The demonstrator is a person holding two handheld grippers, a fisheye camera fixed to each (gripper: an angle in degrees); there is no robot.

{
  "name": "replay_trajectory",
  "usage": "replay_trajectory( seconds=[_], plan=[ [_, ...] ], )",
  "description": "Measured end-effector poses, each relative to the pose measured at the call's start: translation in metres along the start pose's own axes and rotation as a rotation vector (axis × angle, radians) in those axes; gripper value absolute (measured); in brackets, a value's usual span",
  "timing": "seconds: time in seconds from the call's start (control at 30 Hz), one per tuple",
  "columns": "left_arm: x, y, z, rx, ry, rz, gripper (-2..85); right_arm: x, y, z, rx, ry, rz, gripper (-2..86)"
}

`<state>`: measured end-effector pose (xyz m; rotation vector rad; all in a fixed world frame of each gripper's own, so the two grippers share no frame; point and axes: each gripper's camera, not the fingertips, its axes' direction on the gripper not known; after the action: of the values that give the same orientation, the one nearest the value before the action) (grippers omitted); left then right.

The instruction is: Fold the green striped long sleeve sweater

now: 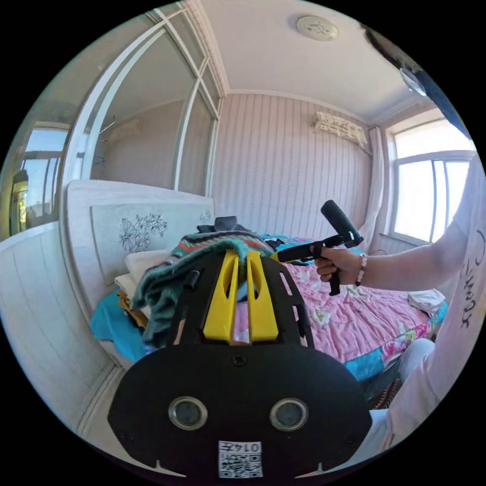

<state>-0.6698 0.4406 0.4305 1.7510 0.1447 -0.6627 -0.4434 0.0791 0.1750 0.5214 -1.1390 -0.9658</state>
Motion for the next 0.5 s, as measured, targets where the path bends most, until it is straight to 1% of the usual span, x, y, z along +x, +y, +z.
replay_trajectory(
  seconds=[0.03,0.1,0.13,0.17,0.2,0.23,0.27,0.3,0.33,0.37,0.4,0.43,0.5],
  plan=[
    [0.009,-0.003,0.006,0.008,0.044,0.012,-0.1,0.003,0.007,-0.01,0.017,0.009,0.013,0.8],
    [0.051,-0.005,0.036,0.024,0.241,0.039,-0.3,0.017,0.043,-0.052,0.08,0.07,0.085,0.7],
    [0.062,-0.003,0.045,0.026,0.291,0.025,-0.3,0.02,0.053,-0.063,0.091,0.089,0.108,0.7],
    [0.085,0.0,0.064,0.006,0.387,-0.003,-0.4,0.027,0.078,-0.082,0.097,0.142,0.159,0.6],
    [0.113,0.006,0.084,-0.052,0.452,-0.01,-0.4,0.034,0.104,-0.098,0.076,0.215,0.212,0.5],
    [0.128,0.011,0.096,-0.098,0.474,-0.001,-0.4,0.038,0.12,-0.105,0.063,0.259,0.24,0.5],
    [0.159,0.028,0.12,-0.185,0.51,0.029,-0.4,0.048,0.152,-0.114,0.022,0.353,0.305,0.5],
    [0.185,0.053,0.148,-0.307,0.54,0.019,-0.3,0.06,0.184,-0.116,-0.06,0.436,0.399,0.5],
    [0.195,0.067,0.163,-0.39,0.552,0.005,-0.3,0.067,0.199,-0.116,-0.107,0.46,0.454,0.4],
    [0.212,0.095,0.186,-0.543,0.572,-0.035,-0.2,0.073,0.225,-0.115,-0.185,0.463,0.522,0.4],
    [0.223,0.114,0.195,-0.628,0.599,-0.055,0.0,0.067,0.241,-0.118,-0.178,0.417,0.523,0.3],
    [0.228,0.118,0.195,-0.633,0.613,-0.046,0.0,0.062,0.246,-0.121,-0.158,0.403,0.513,0.2],
    [0.244,0.119,0.188,-0.624,0.624,0.041,0.0,0.038,0.253,-0.125,-0.137,0.422,0.441,0.5]
  ],
)
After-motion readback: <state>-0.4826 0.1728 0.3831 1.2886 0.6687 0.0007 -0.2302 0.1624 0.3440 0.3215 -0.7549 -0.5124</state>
